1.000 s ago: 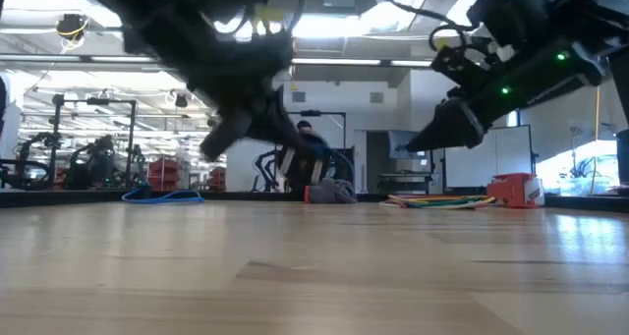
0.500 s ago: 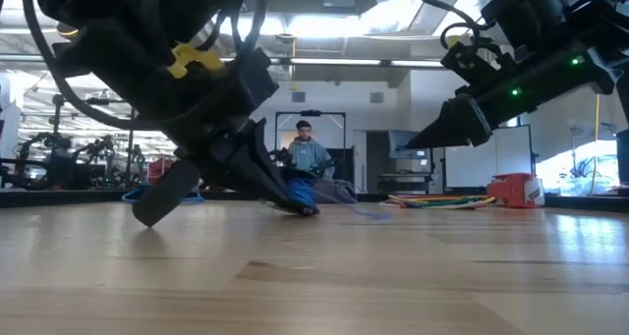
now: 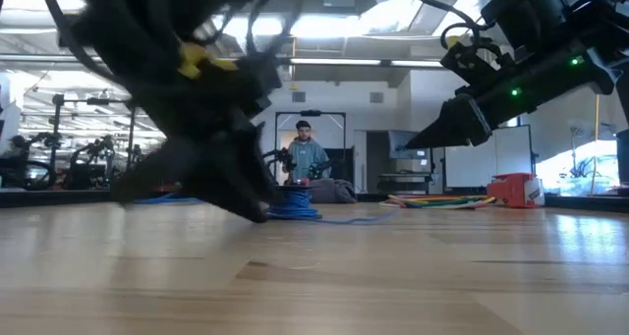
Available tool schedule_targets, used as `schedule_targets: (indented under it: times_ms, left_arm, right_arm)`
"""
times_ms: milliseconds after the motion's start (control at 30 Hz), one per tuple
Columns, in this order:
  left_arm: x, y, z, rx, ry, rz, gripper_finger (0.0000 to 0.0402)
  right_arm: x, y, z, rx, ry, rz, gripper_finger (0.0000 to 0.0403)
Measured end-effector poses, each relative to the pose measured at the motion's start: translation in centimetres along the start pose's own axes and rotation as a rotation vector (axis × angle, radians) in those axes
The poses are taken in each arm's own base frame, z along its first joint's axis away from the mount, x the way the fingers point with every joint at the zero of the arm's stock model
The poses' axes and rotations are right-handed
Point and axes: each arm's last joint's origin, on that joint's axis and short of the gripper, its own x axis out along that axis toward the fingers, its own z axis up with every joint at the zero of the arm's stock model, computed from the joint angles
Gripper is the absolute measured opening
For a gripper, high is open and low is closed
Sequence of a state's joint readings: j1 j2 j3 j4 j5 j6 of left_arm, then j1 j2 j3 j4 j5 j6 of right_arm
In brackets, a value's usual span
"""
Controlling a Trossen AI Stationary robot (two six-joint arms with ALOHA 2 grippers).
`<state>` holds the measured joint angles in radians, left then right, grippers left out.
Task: Coil cords
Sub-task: Uncoil the blue wire from the black spool
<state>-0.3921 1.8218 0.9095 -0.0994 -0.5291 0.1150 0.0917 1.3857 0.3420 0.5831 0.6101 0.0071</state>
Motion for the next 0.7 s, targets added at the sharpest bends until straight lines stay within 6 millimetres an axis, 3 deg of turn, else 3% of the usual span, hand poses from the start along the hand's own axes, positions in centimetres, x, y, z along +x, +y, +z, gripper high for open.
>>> schedule_targets:
  times_ms: [167, 300, 400, 567, 700]
  left_arm:
    - [-3.0, 1.4, 1.9, -0.028, -0.011, -0.062, 0.0147]
    - [-5.3, 3.7, 3.0, -0.084, -0.079, -0.048, 0.0147]
    - [-5.8, 6.0, 3.3, -0.163, -0.131, -0.012, 0.0147]
    - [-3.5, 9.3, 2.3, -0.273, -0.071, 0.036, 0.0131]
    - [-1.3, 10.8, 1.3, -0.367, -0.037, -0.097, 0.0098]
  right_arm:
    - [0.0, 0.0, 0.0, 0.0, 0.0, 0.0, 0.0143]
    - [0.0, 0.0, 0.0, 0.01, 0.001, 0.012, 0.0143]
    - [0.0, 0.1, 0.0, 0.014, 0.001, 0.019, 0.0143]
    - [0.0, 0.1, 0.0, 0.014, 0.001, 0.019, 0.0143]
    - [0.0, 0.1, 0.0, 0.013, 0.002, 0.019, 0.0143]
